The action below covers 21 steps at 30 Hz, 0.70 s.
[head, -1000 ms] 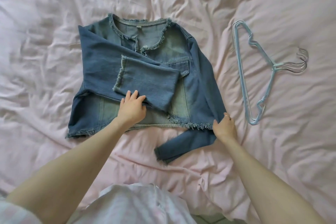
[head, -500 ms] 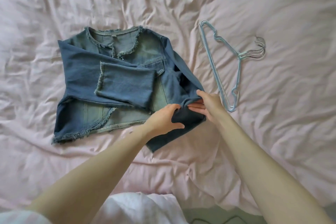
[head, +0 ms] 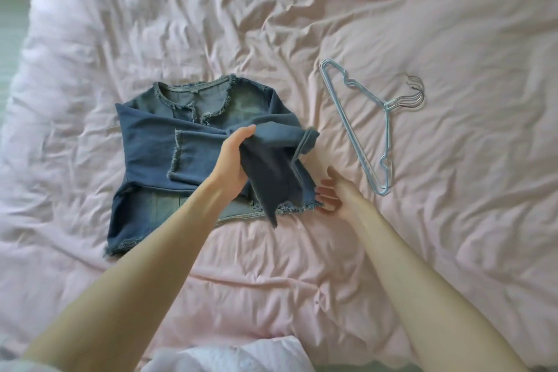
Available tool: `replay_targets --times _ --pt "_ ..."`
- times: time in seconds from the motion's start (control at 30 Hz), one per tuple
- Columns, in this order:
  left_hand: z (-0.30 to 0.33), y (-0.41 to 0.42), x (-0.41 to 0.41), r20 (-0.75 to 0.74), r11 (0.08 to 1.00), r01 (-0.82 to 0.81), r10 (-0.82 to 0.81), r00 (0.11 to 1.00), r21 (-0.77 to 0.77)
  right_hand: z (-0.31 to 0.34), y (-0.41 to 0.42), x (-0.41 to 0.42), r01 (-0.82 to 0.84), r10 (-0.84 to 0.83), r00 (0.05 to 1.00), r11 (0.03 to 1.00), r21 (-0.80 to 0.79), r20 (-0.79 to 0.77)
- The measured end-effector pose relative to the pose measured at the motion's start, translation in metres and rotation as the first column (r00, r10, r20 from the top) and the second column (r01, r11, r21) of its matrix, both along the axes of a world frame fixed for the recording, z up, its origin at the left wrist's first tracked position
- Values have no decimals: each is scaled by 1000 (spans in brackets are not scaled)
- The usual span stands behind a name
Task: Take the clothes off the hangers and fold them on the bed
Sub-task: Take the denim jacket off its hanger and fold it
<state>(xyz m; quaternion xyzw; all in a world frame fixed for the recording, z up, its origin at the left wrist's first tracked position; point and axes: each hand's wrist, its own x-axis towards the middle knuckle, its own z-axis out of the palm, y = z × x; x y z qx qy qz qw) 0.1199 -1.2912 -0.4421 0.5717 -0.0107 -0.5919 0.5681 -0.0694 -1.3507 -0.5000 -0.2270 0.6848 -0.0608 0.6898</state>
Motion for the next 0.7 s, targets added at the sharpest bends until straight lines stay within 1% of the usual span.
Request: replay_targets --times 0.07,0.13,0.2,0.23,0.3,0.33,0.47,0.5,0.57,0.63,0.7 --pt "12 2 14 -1 999 -43 43 999 -33 -1 6 9 37 -59 979 992 117 193" --pt "18 9 28 36 997 -77 78 996 -30 -3 8 24 65 -124 933 982 180 338" --pt "22 21 42 144 997 -73 71 987 12 -3 7 45 117 -212 877 964 237 430" --pt "22 27 48 207 997 -64 55 977 36 -3 5 54 146 -243 862 959 242 445" --pt "22 43 61 296 994 -80 55 954 73 -3 4 74 217 -302 841 949 230 450" --pt "21 50 66 312 992 -98 69 948 78 -4 4 82 260 -339 826 938 230 450" --pt "17 80 87 280 990 -140 130 951 15 -6 10 110 364 -466 762 883 297 451" --pt "17 85 89 267 990 -138 131 955 5 -7 10 114 370 -472 765 879 300 438" --pt "16 94 94 267 991 -131 119 956 28 -11 9 123 355 -448 805 889 289 388" --pt "12 100 100 280 992 -115 97 955 50 -21 6 131 323 -405 866 901 290 295" --pt "8 103 106 284 993 -102 80 955 65 -31 2 136 326 -376 908 911 252 184"
